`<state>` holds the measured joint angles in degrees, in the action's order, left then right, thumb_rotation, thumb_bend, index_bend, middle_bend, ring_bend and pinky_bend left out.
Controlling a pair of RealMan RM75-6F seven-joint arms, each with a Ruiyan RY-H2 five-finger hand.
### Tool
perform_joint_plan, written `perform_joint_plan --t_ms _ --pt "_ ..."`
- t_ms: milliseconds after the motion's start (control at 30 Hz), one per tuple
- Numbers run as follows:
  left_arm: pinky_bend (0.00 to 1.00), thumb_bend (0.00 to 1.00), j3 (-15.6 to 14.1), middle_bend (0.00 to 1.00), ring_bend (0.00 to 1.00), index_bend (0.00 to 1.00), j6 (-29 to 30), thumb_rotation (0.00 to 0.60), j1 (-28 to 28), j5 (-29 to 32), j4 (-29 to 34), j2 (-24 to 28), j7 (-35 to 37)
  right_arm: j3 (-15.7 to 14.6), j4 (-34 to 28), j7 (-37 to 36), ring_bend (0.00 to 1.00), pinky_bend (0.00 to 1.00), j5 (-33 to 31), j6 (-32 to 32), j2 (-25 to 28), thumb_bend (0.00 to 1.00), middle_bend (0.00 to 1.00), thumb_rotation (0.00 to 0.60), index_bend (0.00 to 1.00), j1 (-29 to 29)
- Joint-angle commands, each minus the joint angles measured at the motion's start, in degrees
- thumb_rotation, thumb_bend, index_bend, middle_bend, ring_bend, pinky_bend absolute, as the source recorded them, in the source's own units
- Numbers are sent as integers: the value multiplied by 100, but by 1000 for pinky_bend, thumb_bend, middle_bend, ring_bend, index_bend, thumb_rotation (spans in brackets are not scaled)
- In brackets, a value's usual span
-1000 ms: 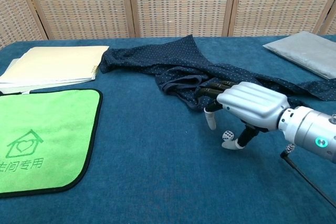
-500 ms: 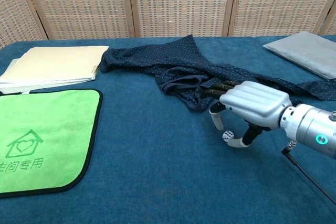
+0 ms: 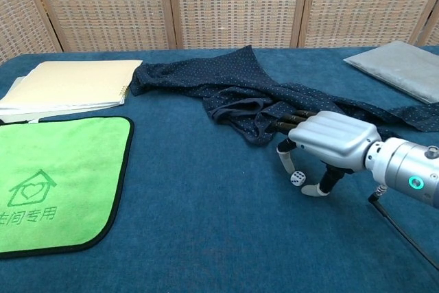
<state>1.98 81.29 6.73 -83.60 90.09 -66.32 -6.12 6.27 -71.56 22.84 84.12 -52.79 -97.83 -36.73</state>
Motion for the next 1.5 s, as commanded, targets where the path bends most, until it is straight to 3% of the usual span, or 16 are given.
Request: perform_joint_plan --t_ms 33,500,833,967,1233,1500 --pt "0 0 -1 0 0 0 -7 600 2 4 0 2 5 7 -6 52 0 109 -54 29 -14 479 158 600 547 -19" --pt "0 0 -7 0 0 0 -23 600 10 16 -6 -3 3 72 -390 359 0 105 -88 -191 120 533 167 600 572 -84" --pt "0 0 -3 0 0 0 -27 600 12 32 -10 4 28 694 -1504 895 0 54 -245 -725 921 528 130 600 527 -132" --pt "0 0 -6 0 0 0 -47 600 16 45 10 20 39 846 -2009 1134 0 23 -481 -813 1268 492 69 600 420 -76" --pt "0 0 -24 0 0 0 51 600 -19 -30 72 60 48 659 -2566 1517 0 0 -793 -943 1665 397 0 600 259 160" --pt "0 0 -33 0 0 0 166 600 -71 -83 103 101 94 99 -2807 1220 0 0 -495 -1587 2048 383 0 600 212 799"
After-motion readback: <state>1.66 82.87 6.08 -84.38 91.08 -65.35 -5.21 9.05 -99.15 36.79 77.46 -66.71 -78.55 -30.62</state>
